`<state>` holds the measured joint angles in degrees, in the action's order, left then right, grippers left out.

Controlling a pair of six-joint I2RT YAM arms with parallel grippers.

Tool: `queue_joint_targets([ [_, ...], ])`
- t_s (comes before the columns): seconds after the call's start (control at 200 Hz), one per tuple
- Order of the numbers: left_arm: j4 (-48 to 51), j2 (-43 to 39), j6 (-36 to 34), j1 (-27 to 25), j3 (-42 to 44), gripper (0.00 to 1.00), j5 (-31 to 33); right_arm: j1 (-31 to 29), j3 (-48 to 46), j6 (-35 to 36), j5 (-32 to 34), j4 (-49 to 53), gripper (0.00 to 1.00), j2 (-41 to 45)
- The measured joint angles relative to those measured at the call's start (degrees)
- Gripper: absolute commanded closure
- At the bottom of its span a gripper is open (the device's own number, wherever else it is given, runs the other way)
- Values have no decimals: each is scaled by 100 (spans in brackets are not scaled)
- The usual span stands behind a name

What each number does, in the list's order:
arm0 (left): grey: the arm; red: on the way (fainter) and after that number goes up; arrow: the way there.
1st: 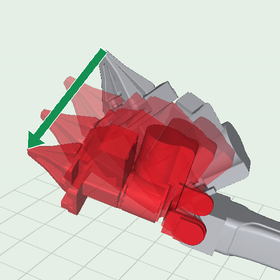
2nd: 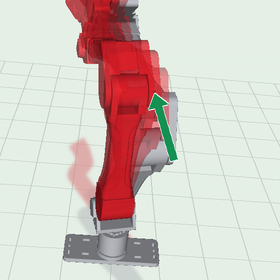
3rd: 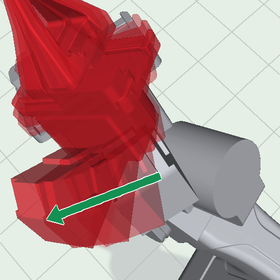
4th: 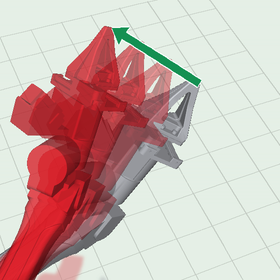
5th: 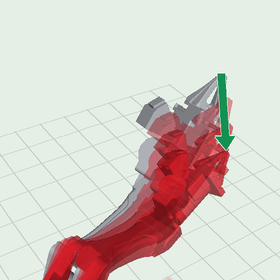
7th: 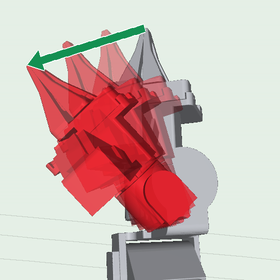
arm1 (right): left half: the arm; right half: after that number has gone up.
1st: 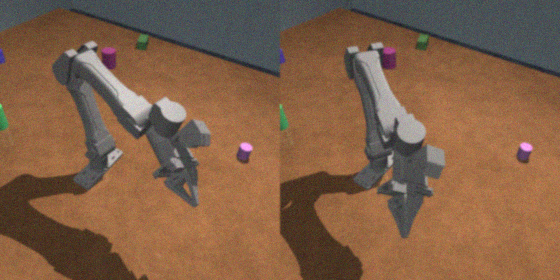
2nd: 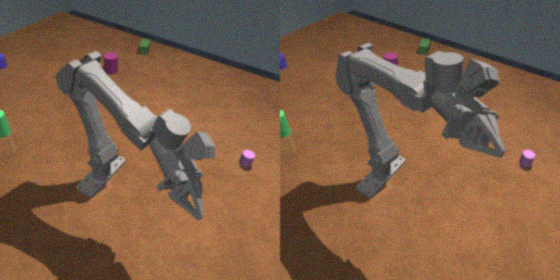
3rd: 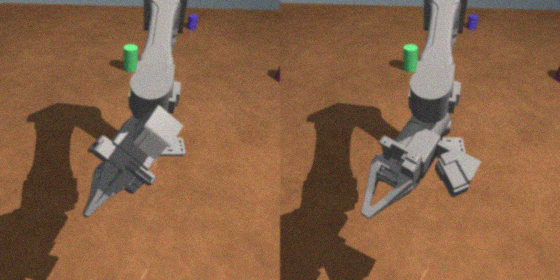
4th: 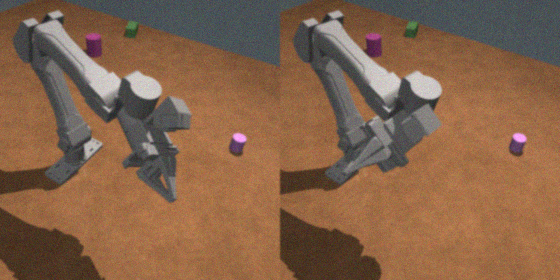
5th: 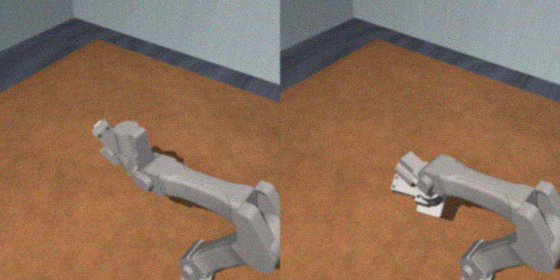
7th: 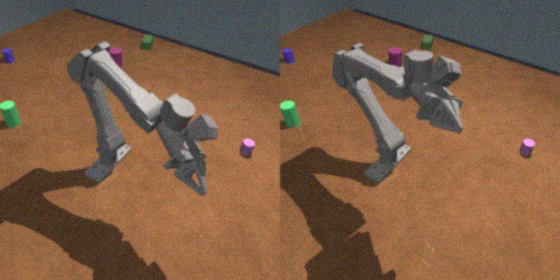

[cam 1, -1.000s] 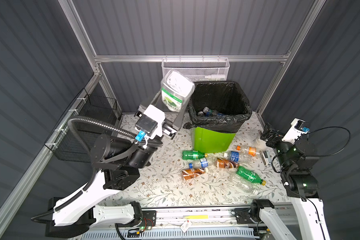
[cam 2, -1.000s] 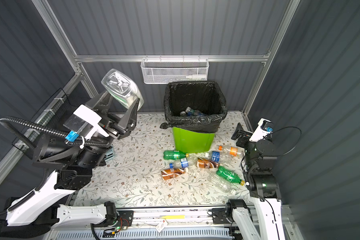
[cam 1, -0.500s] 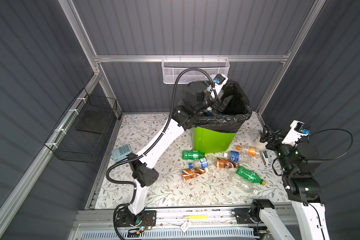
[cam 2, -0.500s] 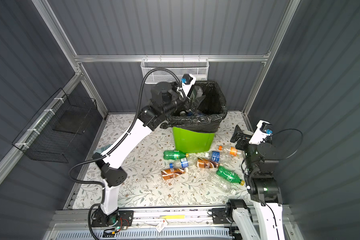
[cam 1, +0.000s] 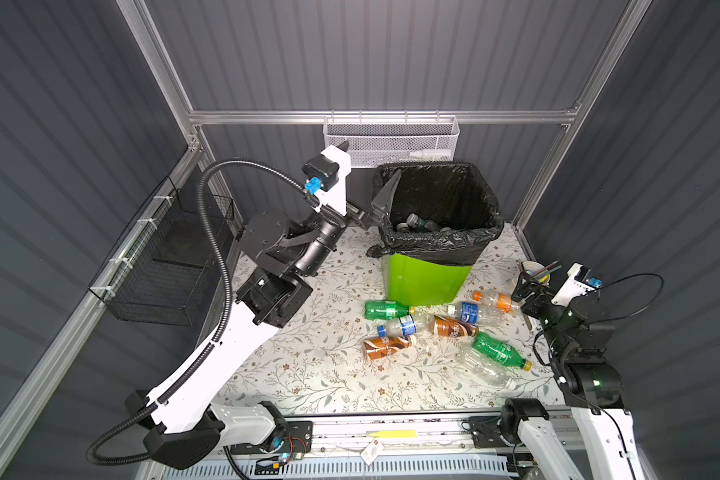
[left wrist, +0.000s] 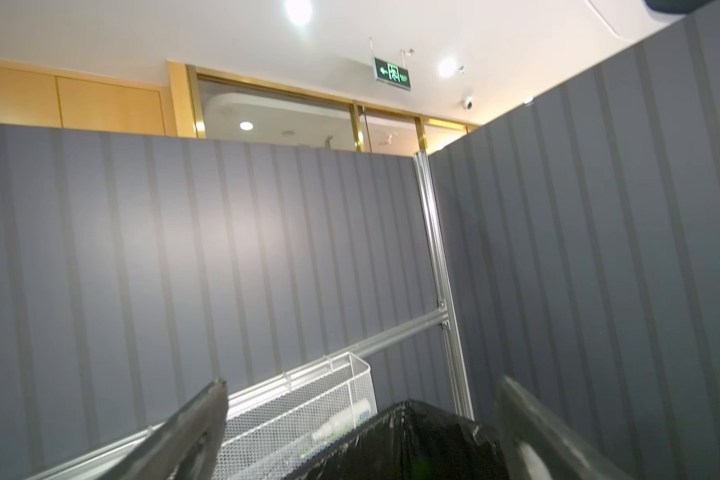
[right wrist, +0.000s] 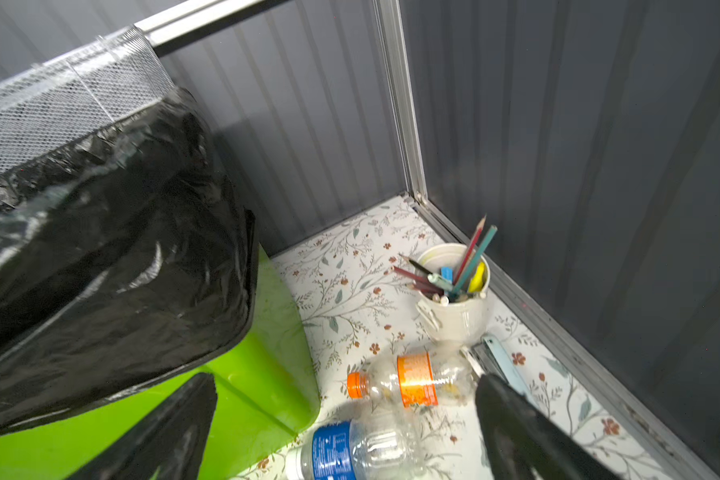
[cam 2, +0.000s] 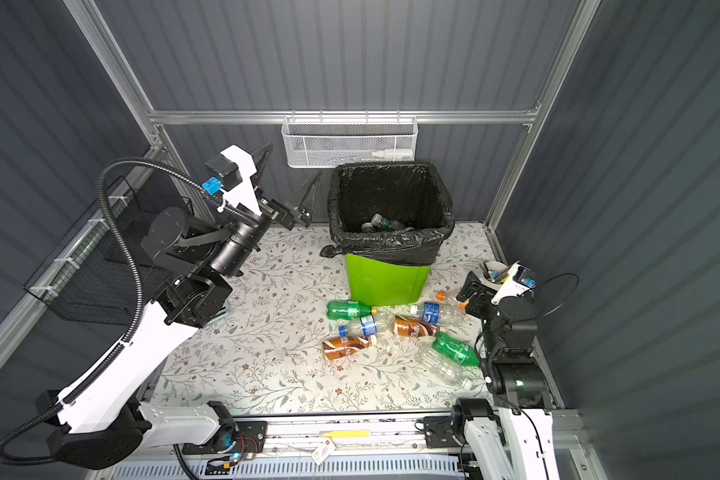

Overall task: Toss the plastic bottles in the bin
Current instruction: 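Lower the left gripper onto the clear white-cap bottle near the robot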

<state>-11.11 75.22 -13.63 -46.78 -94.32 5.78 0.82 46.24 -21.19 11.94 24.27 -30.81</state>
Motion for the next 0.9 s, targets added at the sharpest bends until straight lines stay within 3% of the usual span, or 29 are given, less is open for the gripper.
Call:
queue_joint_targets([
  [0.17,1010,415,-131,-175,463,0,-192,42,-31,-44,177,101,1,33],
  [0.415,2188,1609,-800,-1670,487,0,-92,592,-4,278,238,107,1,-133],
  [0.69,2758,3130,-1443,-2616,295,0,-354,1707,271,516,-400,103,1,-348],
  [0.901,2741,4035,-1773,-2966,179,1,-605,1963,286,516,-859,98,1,-396],
])
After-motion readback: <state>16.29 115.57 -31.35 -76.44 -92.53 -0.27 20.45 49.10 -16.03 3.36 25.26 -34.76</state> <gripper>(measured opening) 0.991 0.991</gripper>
